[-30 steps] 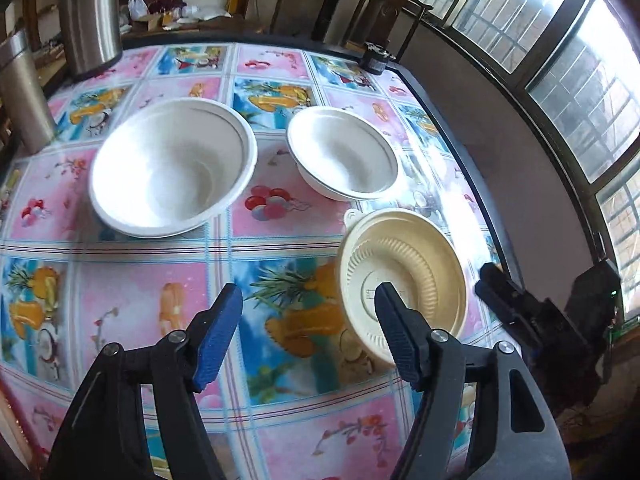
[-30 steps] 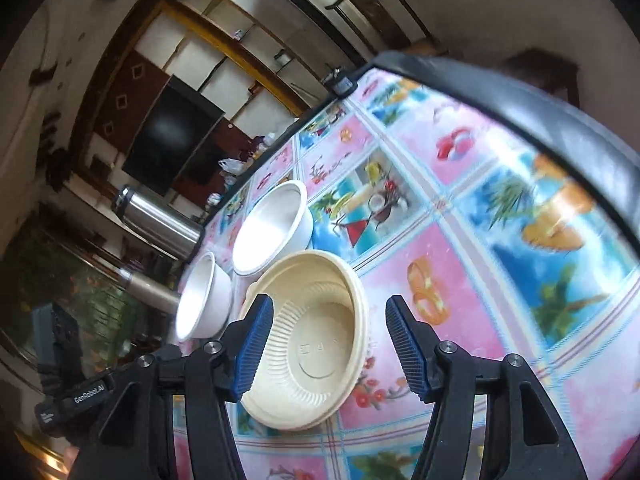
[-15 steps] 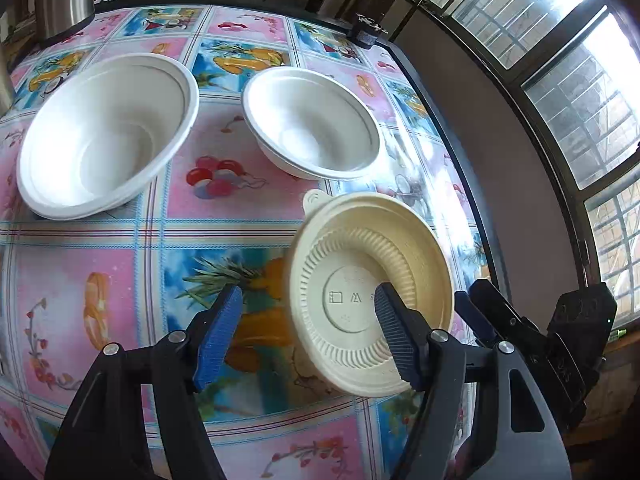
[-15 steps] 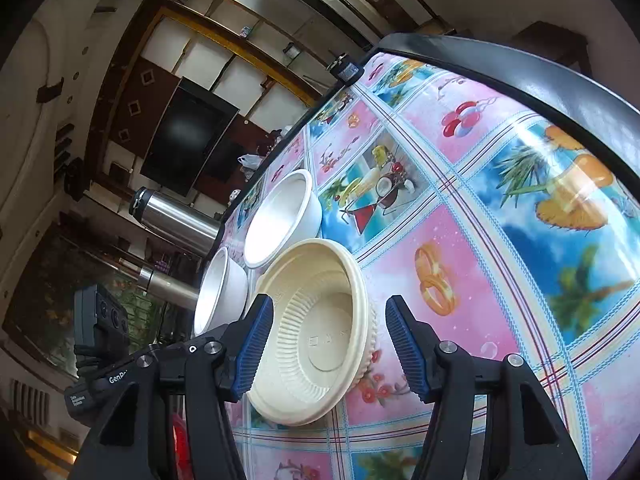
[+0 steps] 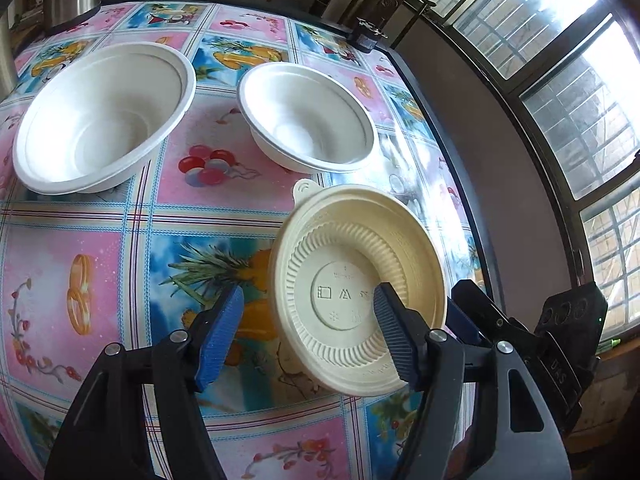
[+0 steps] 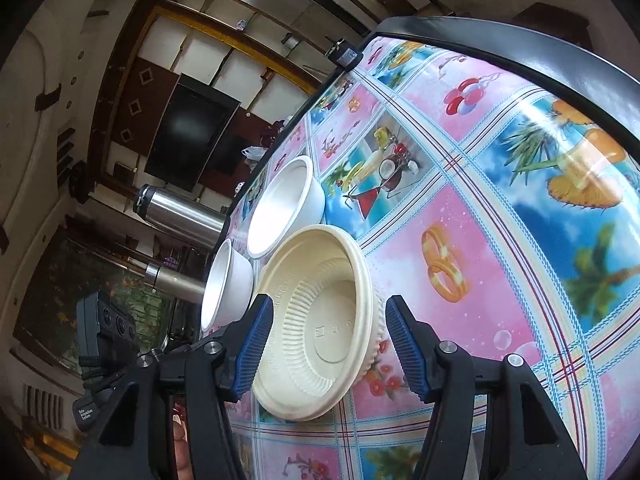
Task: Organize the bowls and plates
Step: 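Close both grippers on the rim of the cream plastic plate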
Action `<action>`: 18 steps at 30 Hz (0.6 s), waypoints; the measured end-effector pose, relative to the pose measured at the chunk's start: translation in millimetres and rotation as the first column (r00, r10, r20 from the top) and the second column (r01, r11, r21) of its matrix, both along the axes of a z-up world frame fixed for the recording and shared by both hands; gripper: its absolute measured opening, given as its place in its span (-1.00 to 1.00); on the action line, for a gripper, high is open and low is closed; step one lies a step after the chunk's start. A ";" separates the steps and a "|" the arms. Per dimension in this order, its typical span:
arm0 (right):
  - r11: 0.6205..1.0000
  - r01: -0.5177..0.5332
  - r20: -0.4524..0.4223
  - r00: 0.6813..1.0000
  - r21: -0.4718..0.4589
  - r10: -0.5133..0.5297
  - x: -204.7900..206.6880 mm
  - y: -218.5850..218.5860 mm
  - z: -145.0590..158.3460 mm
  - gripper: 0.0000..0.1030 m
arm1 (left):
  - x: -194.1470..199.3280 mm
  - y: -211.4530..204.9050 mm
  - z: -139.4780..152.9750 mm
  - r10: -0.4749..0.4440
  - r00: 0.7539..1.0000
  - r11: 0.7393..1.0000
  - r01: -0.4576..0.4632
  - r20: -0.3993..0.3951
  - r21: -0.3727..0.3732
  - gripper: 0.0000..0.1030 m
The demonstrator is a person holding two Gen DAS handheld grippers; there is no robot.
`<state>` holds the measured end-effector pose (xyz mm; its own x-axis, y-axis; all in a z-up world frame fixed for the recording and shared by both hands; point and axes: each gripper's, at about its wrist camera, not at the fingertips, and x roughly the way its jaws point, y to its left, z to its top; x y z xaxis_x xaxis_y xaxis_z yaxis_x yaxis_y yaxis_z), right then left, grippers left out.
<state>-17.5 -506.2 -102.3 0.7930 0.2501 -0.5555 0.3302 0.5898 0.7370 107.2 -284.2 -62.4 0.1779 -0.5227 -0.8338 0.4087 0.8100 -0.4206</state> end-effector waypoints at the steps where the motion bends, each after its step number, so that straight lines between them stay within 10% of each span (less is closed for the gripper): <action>1: 1.000 0.001 0.000 1.000 -0.001 -0.001 0.3 0.2 -0.3 0.19 | -0.6 -0.2 -0.3 -0.003 1.000 1.000 0.003 0.000 -0.001 0.15; 18: 1.000 0.018 -0.023 1.000 -0.007 -0.018 0.9 -0.8 -7.3 -0.62 | 1.9 2.2 -9.1 0.010 1.000 0.999 -0.011 0.014 0.037 -0.55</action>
